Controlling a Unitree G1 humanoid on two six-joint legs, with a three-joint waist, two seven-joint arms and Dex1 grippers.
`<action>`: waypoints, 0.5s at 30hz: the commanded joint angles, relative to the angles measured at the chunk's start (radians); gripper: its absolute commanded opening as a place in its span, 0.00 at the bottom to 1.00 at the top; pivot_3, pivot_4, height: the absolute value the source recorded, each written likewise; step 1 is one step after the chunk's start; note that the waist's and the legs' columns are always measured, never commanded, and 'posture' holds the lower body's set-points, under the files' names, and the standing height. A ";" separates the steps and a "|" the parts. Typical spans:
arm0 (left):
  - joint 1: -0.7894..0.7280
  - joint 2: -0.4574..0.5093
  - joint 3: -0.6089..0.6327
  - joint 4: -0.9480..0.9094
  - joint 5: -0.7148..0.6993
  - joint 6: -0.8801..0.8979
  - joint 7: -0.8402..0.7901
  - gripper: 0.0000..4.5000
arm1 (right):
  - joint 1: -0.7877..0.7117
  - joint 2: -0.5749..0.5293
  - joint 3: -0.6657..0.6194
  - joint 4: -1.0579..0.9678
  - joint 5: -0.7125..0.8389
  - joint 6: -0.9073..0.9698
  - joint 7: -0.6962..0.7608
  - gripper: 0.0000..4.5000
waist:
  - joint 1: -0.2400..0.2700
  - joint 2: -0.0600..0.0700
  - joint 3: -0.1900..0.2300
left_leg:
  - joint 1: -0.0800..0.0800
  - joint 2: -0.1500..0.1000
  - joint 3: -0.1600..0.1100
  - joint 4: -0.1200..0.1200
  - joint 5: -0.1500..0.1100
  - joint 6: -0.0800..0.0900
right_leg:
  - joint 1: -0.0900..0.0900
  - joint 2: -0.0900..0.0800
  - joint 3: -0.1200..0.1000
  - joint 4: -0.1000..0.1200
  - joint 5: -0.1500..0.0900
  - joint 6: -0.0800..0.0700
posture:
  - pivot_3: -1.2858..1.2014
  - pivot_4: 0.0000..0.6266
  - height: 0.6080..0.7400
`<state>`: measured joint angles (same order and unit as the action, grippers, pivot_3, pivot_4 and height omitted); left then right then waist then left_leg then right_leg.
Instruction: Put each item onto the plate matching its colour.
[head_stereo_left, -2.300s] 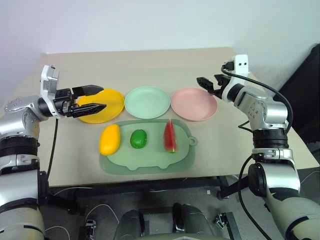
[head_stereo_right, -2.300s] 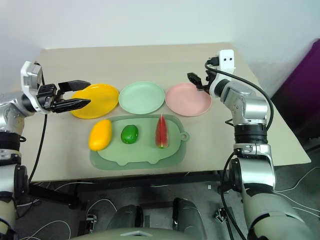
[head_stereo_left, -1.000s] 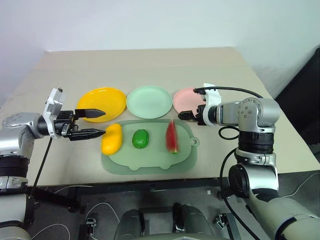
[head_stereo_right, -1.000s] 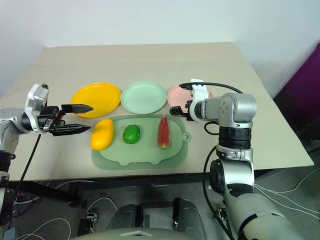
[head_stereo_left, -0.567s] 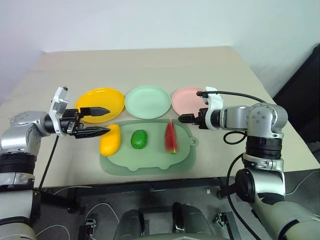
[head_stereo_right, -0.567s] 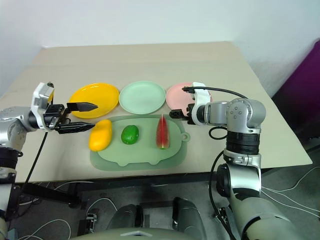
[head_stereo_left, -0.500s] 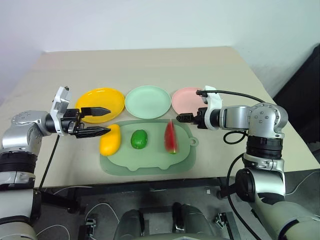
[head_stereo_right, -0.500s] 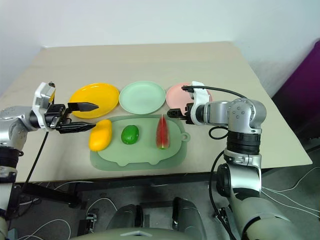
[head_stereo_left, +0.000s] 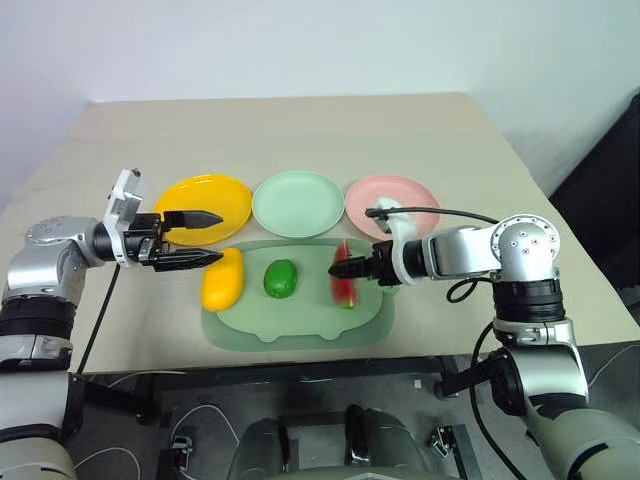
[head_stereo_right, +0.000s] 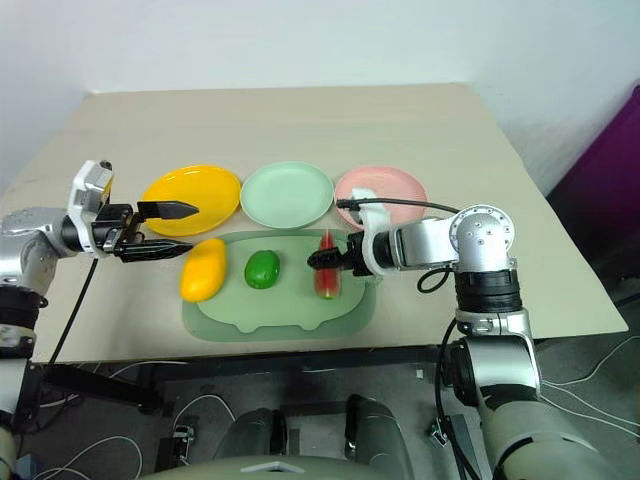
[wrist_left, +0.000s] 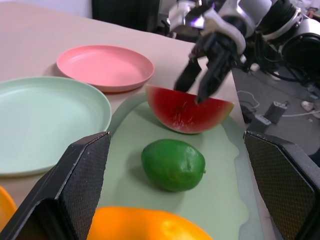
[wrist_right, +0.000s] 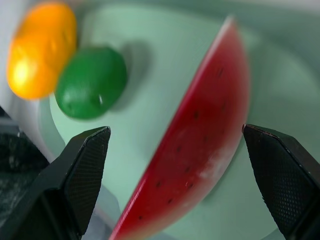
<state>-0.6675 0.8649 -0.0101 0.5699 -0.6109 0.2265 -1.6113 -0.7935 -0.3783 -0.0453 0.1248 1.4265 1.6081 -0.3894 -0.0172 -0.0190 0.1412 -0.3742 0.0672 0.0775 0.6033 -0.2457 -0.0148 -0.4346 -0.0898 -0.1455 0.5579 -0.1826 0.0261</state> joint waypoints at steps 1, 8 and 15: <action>-0.020 0.014 0.003 -0.004 -0.009 -0.014 -0.003 0.99 | -0.016 -0.017 0.018 0.001 0.063 0.006 -0.036 1.00 | 0.000 0.000 0.000 | 0.000 0.000 0.000 0.000 0.000 0.000 | 0.000 0.000 0.000 0.000 0.000 0.000 | 0.52 0.24 1.00; -0.012 0.020 0.005 -0.007 -0.014 -0.012 -0.003 0.99 | -0.023 0.004 0.030 0.037 0.043 0.006 -0.115 1.00 | 0.001 0.000 0.000 | 0.000 0.000 0.000 -0.003 0.000 0.000 | -0.001 0.001 0.000 -0.001 0.000 0.000 | 0.52 0.24 1.00; -0.002 0.020 0.009 -0.013 -0.015 -0.010 -0.003 0.99 | -0.073 0.094 -0.037 0.119 -0.046 -0.007 -0.214 1.00 | -0.001 0.000 0.000 | 0.001 0.000 0.000 -0.004 0.000 0.000 | -0.001 0.001 0.000 -0.001 0.000 0.000 | 0.52 0.24 1.00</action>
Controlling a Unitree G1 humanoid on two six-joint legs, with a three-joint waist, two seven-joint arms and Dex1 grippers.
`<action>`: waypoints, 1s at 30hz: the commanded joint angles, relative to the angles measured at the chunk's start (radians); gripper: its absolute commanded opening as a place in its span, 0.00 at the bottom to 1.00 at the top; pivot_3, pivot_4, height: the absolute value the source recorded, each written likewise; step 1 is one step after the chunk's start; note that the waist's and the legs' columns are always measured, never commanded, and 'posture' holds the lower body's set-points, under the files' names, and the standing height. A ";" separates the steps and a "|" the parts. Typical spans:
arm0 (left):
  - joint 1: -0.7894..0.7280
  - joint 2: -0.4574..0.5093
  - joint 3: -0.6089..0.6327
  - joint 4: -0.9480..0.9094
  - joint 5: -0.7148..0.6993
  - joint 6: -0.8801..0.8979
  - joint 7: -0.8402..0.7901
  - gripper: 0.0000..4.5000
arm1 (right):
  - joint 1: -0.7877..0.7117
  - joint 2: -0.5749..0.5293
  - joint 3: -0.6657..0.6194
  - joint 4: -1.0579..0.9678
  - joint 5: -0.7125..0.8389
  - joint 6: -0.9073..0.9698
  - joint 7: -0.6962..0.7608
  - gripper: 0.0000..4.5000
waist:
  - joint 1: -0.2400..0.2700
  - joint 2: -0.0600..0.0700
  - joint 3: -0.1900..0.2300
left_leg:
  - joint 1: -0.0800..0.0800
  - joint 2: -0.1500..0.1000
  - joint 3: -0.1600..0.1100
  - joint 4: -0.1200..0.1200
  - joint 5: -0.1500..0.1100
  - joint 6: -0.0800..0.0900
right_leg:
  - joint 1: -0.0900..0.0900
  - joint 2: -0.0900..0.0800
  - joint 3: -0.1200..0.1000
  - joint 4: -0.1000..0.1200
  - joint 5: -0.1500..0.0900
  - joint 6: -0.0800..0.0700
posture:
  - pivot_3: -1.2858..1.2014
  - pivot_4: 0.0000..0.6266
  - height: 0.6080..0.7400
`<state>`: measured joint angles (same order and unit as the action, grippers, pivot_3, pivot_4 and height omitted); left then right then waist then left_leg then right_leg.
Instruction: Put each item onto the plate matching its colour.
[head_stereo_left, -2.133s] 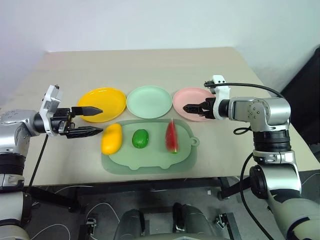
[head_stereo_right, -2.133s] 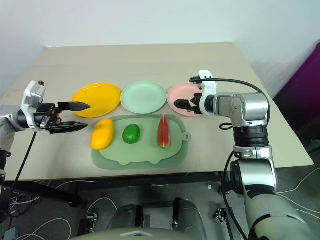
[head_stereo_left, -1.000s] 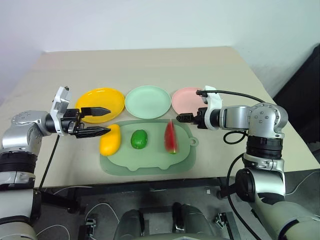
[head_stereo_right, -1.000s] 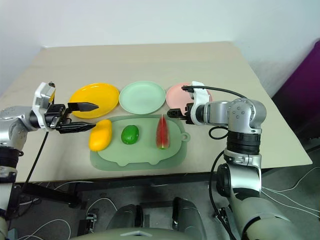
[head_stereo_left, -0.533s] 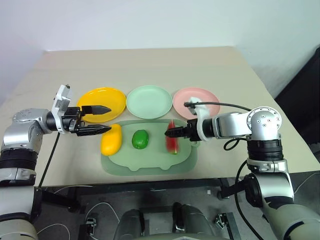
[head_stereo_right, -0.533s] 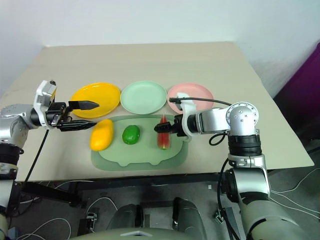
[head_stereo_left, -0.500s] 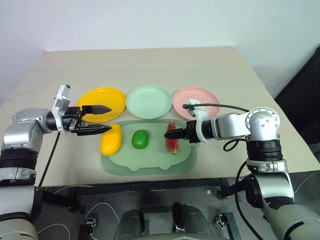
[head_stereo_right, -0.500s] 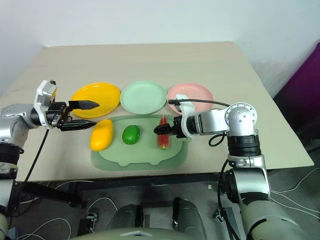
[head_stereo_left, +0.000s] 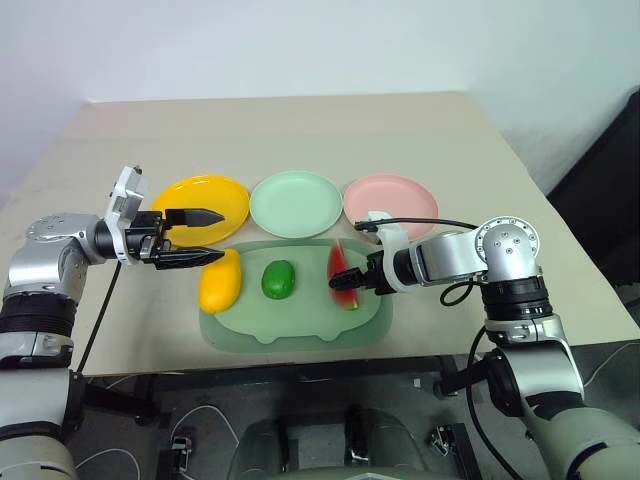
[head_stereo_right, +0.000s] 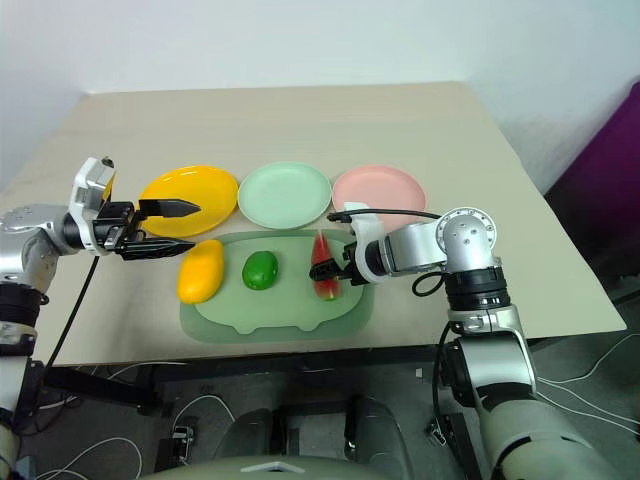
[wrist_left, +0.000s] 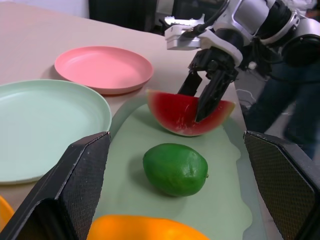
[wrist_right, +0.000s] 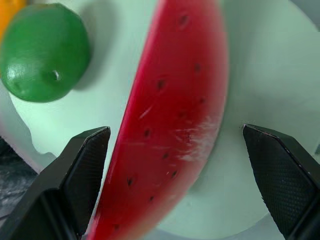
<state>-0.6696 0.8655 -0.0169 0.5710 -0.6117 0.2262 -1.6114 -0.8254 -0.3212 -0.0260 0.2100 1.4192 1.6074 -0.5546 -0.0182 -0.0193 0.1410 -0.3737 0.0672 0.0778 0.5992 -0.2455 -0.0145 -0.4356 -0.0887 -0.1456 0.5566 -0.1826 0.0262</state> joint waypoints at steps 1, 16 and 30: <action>0.001 0.018 0.016 -0.014 -0.013 -0.010 -0.003 0.99 | -0.050 0.054 -0.075 0.047 -0.057 -0.010 -0.068 1.00 | 0.001 0.000 0.000 | 0.000 0.000 0.000 0.000 0.000 0.000 | 0.000 0.000 0.000 0.000 0.000 0.000 | 0.52 0.24 1.00; 0.008 0.019 0.029 -0.020 -0.012 -0.007 -0.003 0.99 | -0.043 -0.024 0.085 -0.065 -0.148 0.007 0.052 1.00 | 0.003 0.000 0.000 | -0.001 0.000 -0.001 -0.002 0.000 0.000 | 0.000 -0.001 0.000 -0.003 0.000 0.000 | 0.52 0.24 1.00; -0.006 0.005 0.024 -0.001 -0.002 -0.013 -0.003 0.99 | -0.068 0.029 0.113 -0.044 -0.173 0.007 -0.002 1.00 | -0.002 -0.001 0.000 | 0.000 0.001 0.000 -0.003 0.000 0.000 | 0.000 0.001 -0.001 -0.005 0.000 0.000 | 0.52 0.24 1.00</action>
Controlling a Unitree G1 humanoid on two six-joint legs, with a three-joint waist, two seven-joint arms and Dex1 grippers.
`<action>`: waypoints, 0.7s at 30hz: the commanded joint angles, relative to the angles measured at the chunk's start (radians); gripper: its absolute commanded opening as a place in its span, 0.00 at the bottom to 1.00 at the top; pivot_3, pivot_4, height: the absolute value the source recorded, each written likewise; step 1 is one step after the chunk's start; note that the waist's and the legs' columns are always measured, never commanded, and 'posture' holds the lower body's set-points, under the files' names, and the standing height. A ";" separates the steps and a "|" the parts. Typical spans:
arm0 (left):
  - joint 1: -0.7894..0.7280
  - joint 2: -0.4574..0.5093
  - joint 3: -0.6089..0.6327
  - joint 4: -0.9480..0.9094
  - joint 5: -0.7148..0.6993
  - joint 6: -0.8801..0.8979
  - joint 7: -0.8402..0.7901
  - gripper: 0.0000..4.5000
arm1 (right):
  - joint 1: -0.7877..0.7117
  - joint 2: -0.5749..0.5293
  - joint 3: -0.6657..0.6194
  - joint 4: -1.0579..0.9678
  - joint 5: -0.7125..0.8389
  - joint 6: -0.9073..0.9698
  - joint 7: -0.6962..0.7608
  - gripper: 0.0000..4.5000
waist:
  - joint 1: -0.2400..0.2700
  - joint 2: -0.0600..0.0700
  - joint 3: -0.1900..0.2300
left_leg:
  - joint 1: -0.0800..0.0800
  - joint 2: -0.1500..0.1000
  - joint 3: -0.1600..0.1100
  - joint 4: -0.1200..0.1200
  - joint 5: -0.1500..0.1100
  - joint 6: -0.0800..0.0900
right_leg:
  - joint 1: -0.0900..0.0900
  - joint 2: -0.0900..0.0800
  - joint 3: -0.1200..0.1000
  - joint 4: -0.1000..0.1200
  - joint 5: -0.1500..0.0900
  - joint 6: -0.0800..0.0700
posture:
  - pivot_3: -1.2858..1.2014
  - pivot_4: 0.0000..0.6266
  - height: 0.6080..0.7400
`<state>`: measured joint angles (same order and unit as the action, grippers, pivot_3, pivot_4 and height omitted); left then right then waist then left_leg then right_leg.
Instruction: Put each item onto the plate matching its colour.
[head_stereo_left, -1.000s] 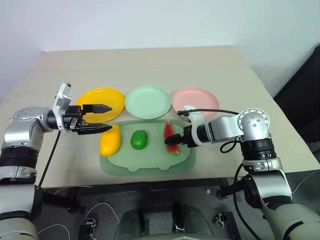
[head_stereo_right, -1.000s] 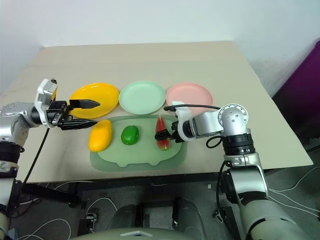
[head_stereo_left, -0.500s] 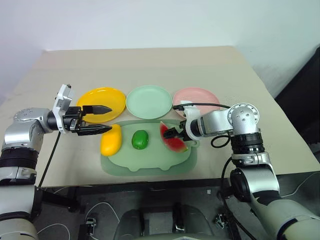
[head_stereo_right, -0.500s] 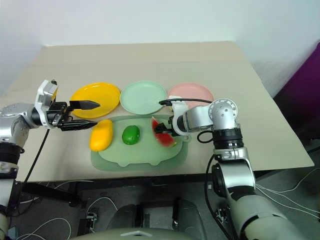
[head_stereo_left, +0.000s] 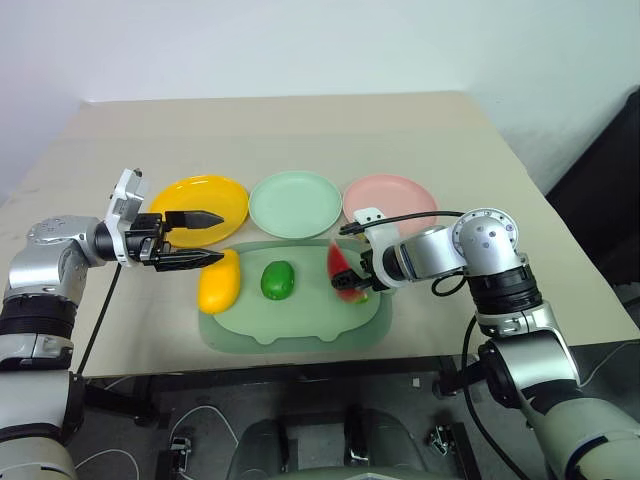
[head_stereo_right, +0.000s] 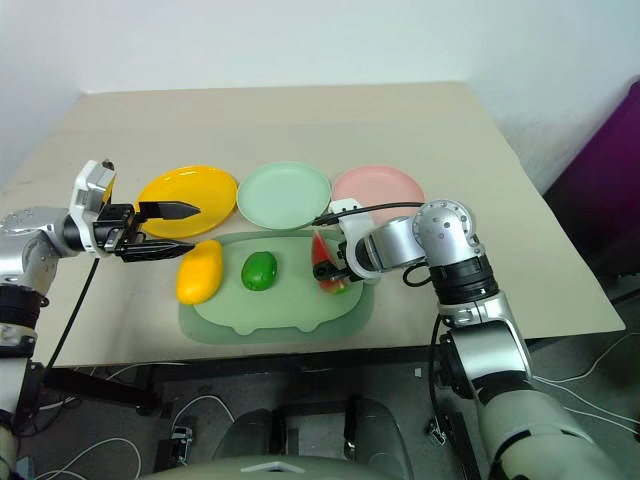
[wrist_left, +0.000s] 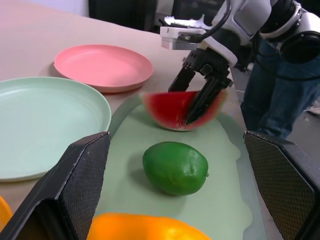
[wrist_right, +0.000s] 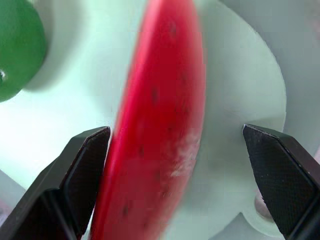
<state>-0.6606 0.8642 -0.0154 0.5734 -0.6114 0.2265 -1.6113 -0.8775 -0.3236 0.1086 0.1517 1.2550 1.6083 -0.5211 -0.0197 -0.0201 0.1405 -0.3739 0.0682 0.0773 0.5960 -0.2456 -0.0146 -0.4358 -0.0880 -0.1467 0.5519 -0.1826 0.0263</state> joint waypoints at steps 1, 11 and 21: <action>-0.014 0.006 0.023 -0.005 -0.003 -0.013 -0.003 0.99 | -0.017 0.041 -0.017 0.014 -0.002 0.006 -0.041 1.00 | 0.000 0.000 0.000 | 0.000 0.000 0.000 0.000 0.000 0.000 | 0.000 0.000 0.000 0.000 0.000 0.000 | 0.52 0.24 1.00; -0.006 0.009 0.034 -0.006 -0.002 -0.014 -0.003 0.99 | -0.005 0.046 0.041 -0.012 0.042 0.006 -0.042 1.00 | 0.000 0.000 0.000 | 0.000 0.001 0.000 0.000 0.000 0.000 | 0.000 0.000 -0.001 0.000 0.000 0.000 | 0.52 0.24 1.00; -0.009 0.006 0.033 -0.007 0.001 -0.017 -0.003 1.00 | 0.003 -0.010 0.125 -0.061 0.101 0.006 0.000 0.87 | 0.001 0.000 0.000 | 0.000 0.001 -0.001 0.000 0.000 0.000 | 0.000 0.000 -0.001 -0.001 0.000 0.000 | 0.52 0.24 1.00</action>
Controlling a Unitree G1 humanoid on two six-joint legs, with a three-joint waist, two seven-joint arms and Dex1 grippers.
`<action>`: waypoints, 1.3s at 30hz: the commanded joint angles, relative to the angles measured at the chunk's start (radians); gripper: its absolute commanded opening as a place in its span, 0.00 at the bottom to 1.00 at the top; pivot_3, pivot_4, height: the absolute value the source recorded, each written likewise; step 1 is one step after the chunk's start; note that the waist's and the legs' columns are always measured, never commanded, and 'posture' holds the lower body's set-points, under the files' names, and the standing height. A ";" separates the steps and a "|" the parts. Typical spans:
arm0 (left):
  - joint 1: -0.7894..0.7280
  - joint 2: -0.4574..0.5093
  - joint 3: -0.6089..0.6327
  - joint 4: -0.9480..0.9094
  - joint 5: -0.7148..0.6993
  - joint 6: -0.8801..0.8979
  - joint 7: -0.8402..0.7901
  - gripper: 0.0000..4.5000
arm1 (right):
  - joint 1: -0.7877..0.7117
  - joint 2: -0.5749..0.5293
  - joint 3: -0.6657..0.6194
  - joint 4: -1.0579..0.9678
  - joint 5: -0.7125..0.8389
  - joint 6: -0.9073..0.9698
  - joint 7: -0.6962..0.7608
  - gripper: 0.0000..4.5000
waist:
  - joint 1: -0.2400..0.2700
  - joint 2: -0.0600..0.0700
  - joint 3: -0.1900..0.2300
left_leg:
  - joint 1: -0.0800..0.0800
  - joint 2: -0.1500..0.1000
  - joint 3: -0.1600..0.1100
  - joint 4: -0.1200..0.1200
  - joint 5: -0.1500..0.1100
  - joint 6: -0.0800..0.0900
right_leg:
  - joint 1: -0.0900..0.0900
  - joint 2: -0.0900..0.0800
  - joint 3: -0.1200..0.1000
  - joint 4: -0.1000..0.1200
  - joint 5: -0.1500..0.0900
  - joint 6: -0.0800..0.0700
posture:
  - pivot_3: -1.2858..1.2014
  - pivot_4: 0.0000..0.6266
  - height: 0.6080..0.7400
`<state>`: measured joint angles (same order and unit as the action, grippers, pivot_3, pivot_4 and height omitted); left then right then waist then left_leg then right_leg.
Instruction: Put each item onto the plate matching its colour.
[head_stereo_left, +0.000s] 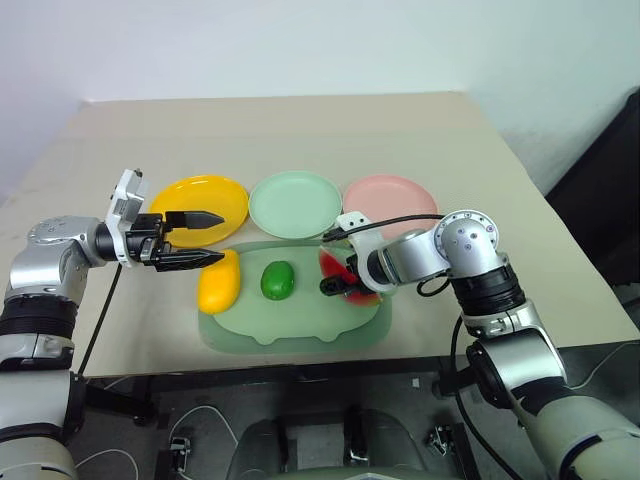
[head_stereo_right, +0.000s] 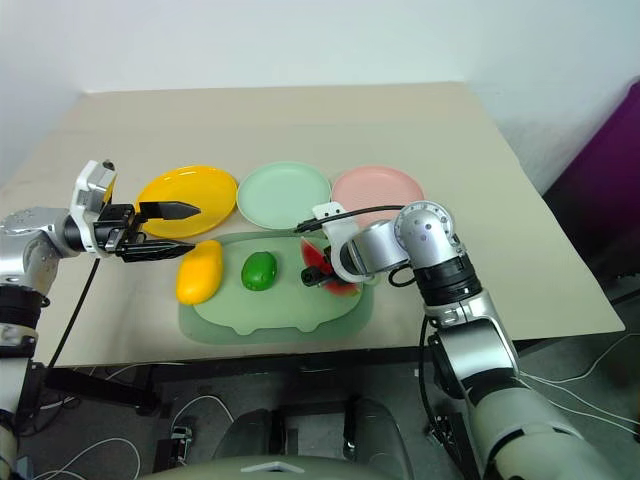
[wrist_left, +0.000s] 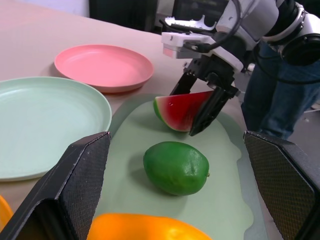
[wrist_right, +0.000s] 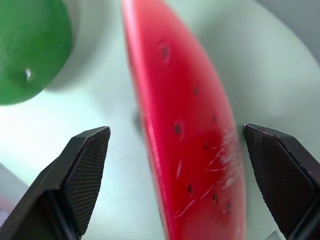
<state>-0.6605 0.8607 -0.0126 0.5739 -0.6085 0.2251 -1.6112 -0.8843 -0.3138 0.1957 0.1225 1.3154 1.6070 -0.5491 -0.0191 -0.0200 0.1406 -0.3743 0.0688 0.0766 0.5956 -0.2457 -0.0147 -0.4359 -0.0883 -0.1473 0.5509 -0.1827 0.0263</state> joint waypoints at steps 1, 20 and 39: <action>-0.008 0.010 0.030 -0.010 -0.003 -0.016 -0.003 1.00 | 0.012 -0.029 0.050 -0.037 0.045 0.007 0.035 0.79 | 0.000 0.000 0.000 | 0.000 0.000 0.000 0.000 0.000 0.000 | 0.000 0.000 0.000 0.000 0.000 0.000 | 0.52 0.24 1.00; -0.007 0.021 0.034 -0.010 -0.003 -0.011 -0.003 1.00 | -0.036 -0.038 0.060 -0.052 -0.055 0.007 0.166 0.50 | 0.000 0.000 0.000 | 0.000 0.000 0.000 -0.001 0.000 0.000 | -0.001 0.000 0.000 -0.001 0.000 0.000 | 0.52 0.24 1.00; -0.018 0.019 0.020 0.002 0.000 -0.013 -0.003 1.00 | -0.203 -0.055 -0.098 0.116 -0.329 -0.025 0.429 0.50 | 0.002 0.000 0.000 | -0.002 -0.001 0.002 -0.001 0.000 0.000 | -0.002 0.000 0.000 -0.001 0.000 0.000 | 0.52 0.24 1.00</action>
<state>-0.6610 0.8614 -0.0117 0.5820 -0.6011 0.2243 -1.6112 -1.0330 -0.3623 0.1411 0.2436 1.0220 1.6049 -0.1608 -0.0168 -0.0200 0.1406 -0.3762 0.0680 0.0782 0.5943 -0.2458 -0.0143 -0.4383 -0.0885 -0.1475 0.5505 -0.1825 0.0263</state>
